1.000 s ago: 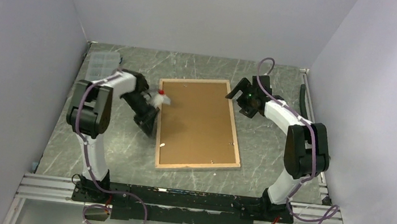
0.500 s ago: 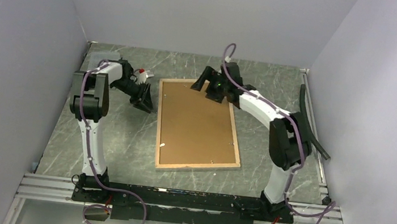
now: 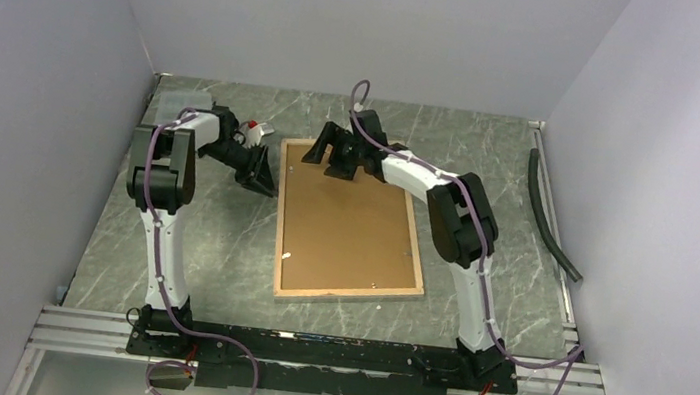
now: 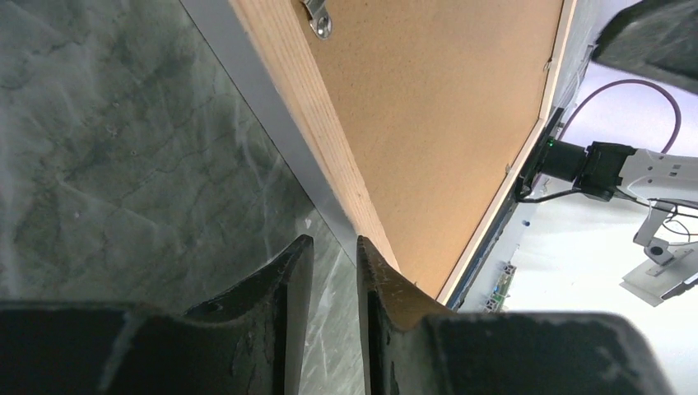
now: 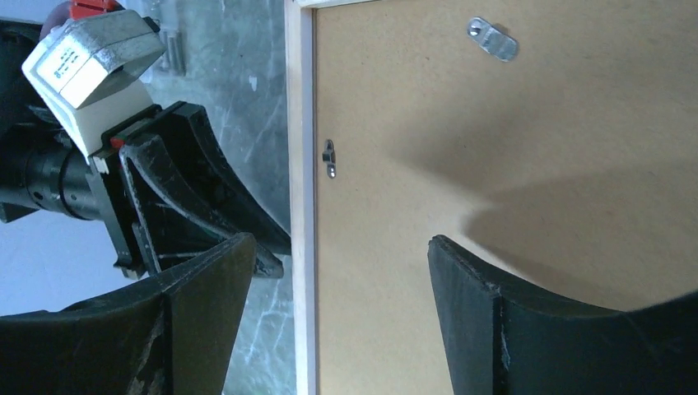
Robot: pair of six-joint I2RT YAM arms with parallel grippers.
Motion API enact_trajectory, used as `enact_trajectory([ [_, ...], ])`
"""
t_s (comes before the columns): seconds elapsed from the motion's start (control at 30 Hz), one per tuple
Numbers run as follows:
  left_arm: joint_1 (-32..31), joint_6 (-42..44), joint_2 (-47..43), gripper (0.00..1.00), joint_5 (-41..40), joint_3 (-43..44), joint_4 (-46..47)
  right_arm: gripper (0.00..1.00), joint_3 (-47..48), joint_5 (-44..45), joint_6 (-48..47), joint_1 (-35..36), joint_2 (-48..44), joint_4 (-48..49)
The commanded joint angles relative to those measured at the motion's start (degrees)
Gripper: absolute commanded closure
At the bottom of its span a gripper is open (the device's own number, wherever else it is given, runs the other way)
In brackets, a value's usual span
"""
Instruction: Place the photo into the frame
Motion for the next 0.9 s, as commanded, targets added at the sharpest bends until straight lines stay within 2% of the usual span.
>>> enact_trajectory([
  [0.0,-0.28,-0.85,1.56,0.69,3.06,0.85,0.29,0.2,5.83,-2.13,1.67,1.15,3.37,4.28],
  [0.23,-0.21,-0.58,-0.9,0.62,5.8,1.62,0.48,0.21,8.76,-3.68,3.77,1.33,8.02,7.61],
  [0.37,-0.21,-1.55,1.38,0.61,5.21,3.21,1.61,0.2,8.8,-3.15,4.65,1.33,8.74,8.67],
  [0.53,-1.74,-2.42,4.75,0.69,2.97,4.77,1.75,0.2,9.52,-2.84,5.06,1.33,9.43,9.05],
  [0.7,-1.78,-2.73,5.04,0.81,2.63,4.14,2.22,0.2,10.45,-3.24,6.21,1.57,10.87,10.15],
  [0.87,-1.86,-2.66,4.88,0.88,2.11,2.73,2.69,0.2,11.56,-3.9,6.88,2.67,12.39,9.87],
])
